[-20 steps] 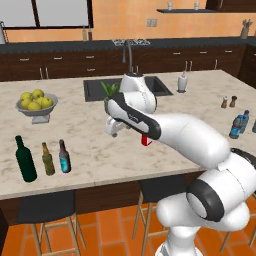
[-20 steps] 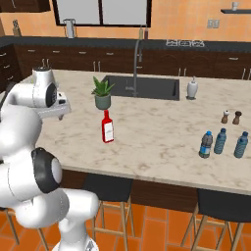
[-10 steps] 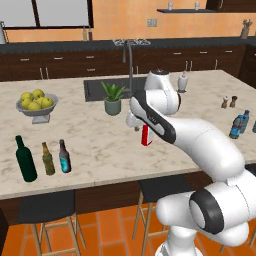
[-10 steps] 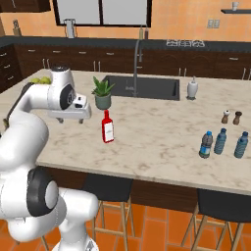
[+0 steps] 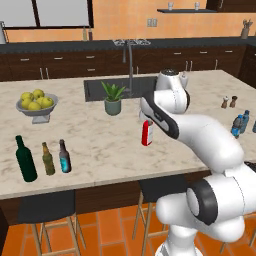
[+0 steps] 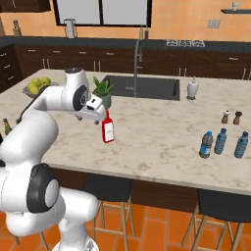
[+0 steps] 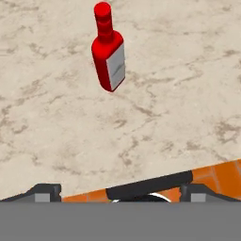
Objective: Move the plastic bottles in the middle to the plastics group, and the glass bottles in the middle to the glass group.
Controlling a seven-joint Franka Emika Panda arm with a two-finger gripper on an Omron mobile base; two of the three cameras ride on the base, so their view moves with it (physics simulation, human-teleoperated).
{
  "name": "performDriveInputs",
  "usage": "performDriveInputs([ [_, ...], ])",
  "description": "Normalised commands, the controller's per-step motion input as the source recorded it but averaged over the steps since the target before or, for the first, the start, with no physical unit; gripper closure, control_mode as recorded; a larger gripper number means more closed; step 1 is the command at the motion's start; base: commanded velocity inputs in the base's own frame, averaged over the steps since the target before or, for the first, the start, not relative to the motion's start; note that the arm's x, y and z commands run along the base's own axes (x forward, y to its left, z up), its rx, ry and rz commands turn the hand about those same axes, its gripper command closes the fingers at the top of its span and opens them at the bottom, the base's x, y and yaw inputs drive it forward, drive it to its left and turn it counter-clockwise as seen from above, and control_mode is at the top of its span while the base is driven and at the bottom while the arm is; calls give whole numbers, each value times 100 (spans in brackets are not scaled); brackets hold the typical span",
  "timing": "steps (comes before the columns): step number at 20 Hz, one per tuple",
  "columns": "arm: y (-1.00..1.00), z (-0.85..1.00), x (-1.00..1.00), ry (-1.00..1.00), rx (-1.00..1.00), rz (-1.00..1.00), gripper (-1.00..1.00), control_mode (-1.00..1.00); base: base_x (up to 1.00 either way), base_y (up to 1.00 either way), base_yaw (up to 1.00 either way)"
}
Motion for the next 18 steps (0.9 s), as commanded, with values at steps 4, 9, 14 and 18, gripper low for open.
performDriveInputs([
  [4,-17,10,55,0,0,-7,-100,-100,0,0,0],
  [9,-7,2,48,-1,-2,0,-100,-100,0,0,0],
  [14,0,-10,52,0,0,1,-100,-100,0,0,0],
  [18,-5,-19,48,0,0,1,-100,-100,0,0,0],
])
